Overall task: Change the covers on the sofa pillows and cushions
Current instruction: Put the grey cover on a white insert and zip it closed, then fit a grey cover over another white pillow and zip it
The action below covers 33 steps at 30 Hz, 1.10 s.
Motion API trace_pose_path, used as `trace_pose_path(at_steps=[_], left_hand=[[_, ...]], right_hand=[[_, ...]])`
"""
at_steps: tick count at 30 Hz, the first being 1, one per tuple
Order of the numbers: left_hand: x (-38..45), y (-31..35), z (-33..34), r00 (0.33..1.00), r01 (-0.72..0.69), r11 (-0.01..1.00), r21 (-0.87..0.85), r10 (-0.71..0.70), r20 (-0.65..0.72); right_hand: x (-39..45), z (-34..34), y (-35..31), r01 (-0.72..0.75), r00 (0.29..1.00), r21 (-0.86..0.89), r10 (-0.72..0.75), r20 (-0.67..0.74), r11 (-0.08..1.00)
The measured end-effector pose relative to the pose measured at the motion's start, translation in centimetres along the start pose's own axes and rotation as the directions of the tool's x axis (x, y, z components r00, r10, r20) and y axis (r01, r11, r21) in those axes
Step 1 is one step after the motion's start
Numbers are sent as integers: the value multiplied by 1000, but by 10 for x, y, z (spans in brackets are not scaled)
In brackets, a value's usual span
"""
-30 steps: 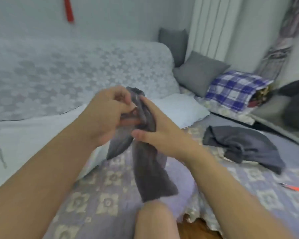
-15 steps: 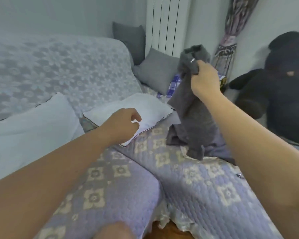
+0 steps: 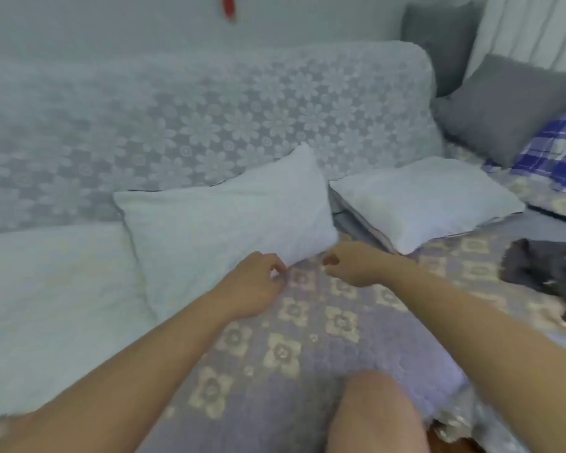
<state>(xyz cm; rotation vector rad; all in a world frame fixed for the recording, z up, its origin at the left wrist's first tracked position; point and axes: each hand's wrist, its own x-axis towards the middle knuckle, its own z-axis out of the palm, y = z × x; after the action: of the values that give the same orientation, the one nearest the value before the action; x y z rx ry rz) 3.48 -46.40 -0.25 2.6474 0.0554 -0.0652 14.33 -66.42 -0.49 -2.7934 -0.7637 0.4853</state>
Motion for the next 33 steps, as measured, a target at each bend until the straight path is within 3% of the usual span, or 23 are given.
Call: trace_pose_path(at_steps=[3,5,10,15,19,23,25,28,30,33], left_hand=[[-82,-101,-39,974,194,979,-60,-200,-110],[-149,-161,-62,915,335,930,-150,-359,-183],[-329,-283,-88,663,557,730,-396,-678,-318],[-478,-392,-85,385,716,515,-472,-855,-348],[-510,-482,-115,214,784,424,-454,-870,-444],[-494,-567,-176,178,856,439,-272,-746,-642],[-485,-606,-205,200,924,367,-105,-699,-686],[-477,-646,-228,254,966,230,118,-757,-602],[-471,-653,-237,250,967,174,188,-795,-552],[-461,-640,-261,129,992,105,75,-825,-550]], right_hand=[[26,30,-154,298,954,116,-293,-61,947],[25,54,-254,442,896,217,-438,-69,870],[3,136,-464,642,730,308,-683,35,702],[-11,207,-598,786,541,230,-818,195,574],[9,232,-676,797,521,206,-819,240,568],[36,243,-728,787,537,209,-811,231,581],[46,246,-742,791,533,202,-812,236,578],[59,245,-748,791,533,197,-811,244,579],[66,241,-743,781,546,199,-801,244,592],[72,234,-728,764,571,199,-787,234,613]])
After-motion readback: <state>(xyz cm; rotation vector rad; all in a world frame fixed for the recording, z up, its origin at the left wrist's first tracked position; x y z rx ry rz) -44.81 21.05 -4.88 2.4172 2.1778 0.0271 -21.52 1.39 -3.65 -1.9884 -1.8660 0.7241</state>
